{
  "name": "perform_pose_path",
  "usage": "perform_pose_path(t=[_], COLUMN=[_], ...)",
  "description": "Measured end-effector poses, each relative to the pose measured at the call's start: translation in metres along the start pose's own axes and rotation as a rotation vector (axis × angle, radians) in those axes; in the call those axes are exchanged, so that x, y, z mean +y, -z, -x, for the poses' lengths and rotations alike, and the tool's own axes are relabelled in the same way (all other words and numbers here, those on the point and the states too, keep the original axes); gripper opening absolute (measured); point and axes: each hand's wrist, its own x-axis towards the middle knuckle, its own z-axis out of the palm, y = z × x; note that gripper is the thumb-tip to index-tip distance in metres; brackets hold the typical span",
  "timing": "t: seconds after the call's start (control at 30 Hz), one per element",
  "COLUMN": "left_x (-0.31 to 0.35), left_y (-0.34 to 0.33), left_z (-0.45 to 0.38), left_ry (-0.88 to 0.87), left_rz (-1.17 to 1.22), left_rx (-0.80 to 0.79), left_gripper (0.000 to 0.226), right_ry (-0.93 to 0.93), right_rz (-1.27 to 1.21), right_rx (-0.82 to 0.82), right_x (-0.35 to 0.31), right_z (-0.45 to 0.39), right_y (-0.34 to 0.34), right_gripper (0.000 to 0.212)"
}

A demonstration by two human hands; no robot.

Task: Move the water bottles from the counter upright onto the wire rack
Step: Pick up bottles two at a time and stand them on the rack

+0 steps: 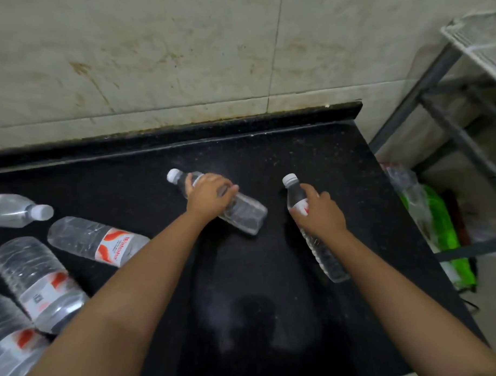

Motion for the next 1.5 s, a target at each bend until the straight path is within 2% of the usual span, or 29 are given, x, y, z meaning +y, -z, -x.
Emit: perform_pose_path(t=[0.13, 0.23, 0.27, 0.33, 0.4, 0.47, 0.53, 0.67, 0.83, 1.1, 1.37, 1.5], left_x=[0.011, 0.02, 0.021, 0.024, 0.03, 0.037, 0.045, 0.056, 0.057, 0.065, 0.075, 0.085], left_y=[-0.006, -0.002, -0.001, -0.004, -0.01, -0.017, -0.024, -0.037, -0.037, -0.039, -0.056, -0.054], left_z=[0.039, 0.064, 0.07, 0.086, 0.104, 0.111, 0.108, 0.104, 0.102, 0.125, 0.196, 0.226], left_ry=[-0.204, -0.239, -0.241, -0.257, -0.067, 0.214, 0.359, 0.454, 0.594, 0.559, 0.508, 0.48], left_rz=[0.039, -0.007, -0.05, -0.15, -0.232, -0.146, -0.071, -0.13, -0.124, -0.144, -0.226, -0.193], left_rx=[-0.202, -0.416, -0.412, -0.232, -0.131, -0.123, -0.129, -0.135, -0.116, -0.065, -0.059, 0.048], left_gripper=[0.077, 0.066, 0.056, 0.043, 0.066, 0.081, 0.083, 0.085, 0.076, 0.068, 0.066, 0.065], right_ry=[0.023, 0.062, 0.082, 0.139, 0.185, 0.196, 0.196, 0.218, 0.246, 0.297, 0.435, 0.506], right_rz=[-0.003, 0.016, 0.01, 0.026, 0.09, 0.17, 0.245, 0.344, 0.337, 0.267, 0.382, 0.357], right_rx=[-0.032, -0.073, -0.099, -0.148, -0.154, -0.11, -0.061, -0.005, 0.016, 0.012, 0.052, 0.04], right_x=[0.003, 0.004, 0.004, 0.003, 0.0, -0.004, -0.007, -0.008, -0.008, 0.003, 0.04, 0.062], right_z=[0.001, 0.003, 0.004, 0.009, 0.017, 0.023, 0.026, 0.03, 0.032, 0.035, 0.087, 0.118], right_y=[0.003, 0.007, 0.008, 0.009, 0.004, -0.003, -0.008, -0.014, -0.016, -0.01, -0.018, -0.007], right_gripper=[0.066, 0.076, 0.078, 0.077, 0.073, 0.071, 0.072, 0.074, 0.072, 0.069, 0.068, 0.068])
